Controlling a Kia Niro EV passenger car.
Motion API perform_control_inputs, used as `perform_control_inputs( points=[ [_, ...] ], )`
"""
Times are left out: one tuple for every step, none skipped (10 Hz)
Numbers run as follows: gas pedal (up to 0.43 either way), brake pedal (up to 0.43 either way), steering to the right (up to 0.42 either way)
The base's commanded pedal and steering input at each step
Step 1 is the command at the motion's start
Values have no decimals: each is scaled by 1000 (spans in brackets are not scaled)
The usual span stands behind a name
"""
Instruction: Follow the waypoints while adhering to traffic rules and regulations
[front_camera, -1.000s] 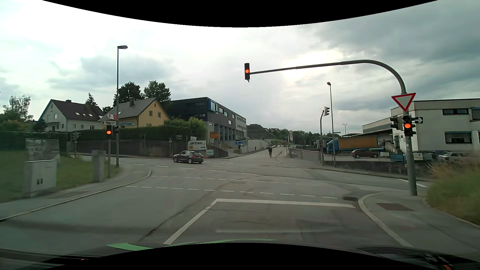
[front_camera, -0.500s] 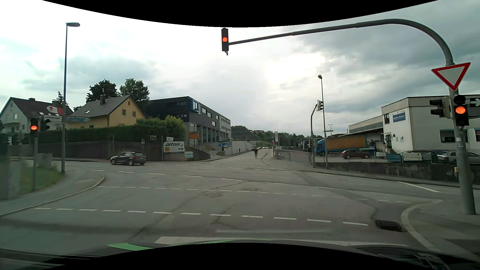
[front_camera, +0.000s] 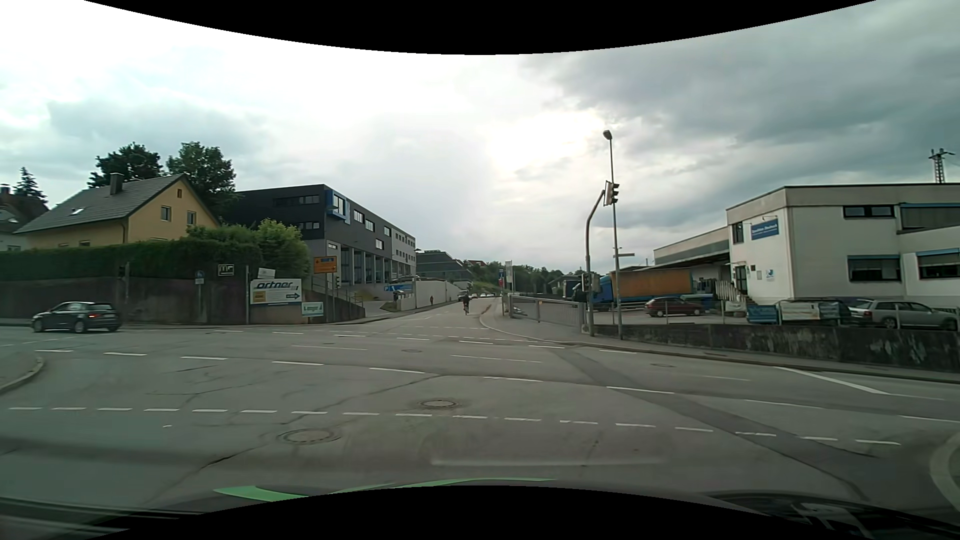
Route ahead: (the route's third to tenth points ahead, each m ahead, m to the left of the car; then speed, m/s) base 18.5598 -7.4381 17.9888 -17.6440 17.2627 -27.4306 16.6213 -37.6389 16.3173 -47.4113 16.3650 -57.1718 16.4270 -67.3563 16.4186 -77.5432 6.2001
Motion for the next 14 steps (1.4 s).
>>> perform_control_inputs(
  points=[
    [0,213,209],
    [0,232,225],
    [0,238,235],
    [0,244,251],
    [0,238,276],
    [0,238,304],
    [0,244,321],
    [0,250,350],
    [0,238,384],
    [0,213,414],
    [0,207,436],
    [0,195,441],
    [0,159,440],
    [0,6,441]
  ],
)
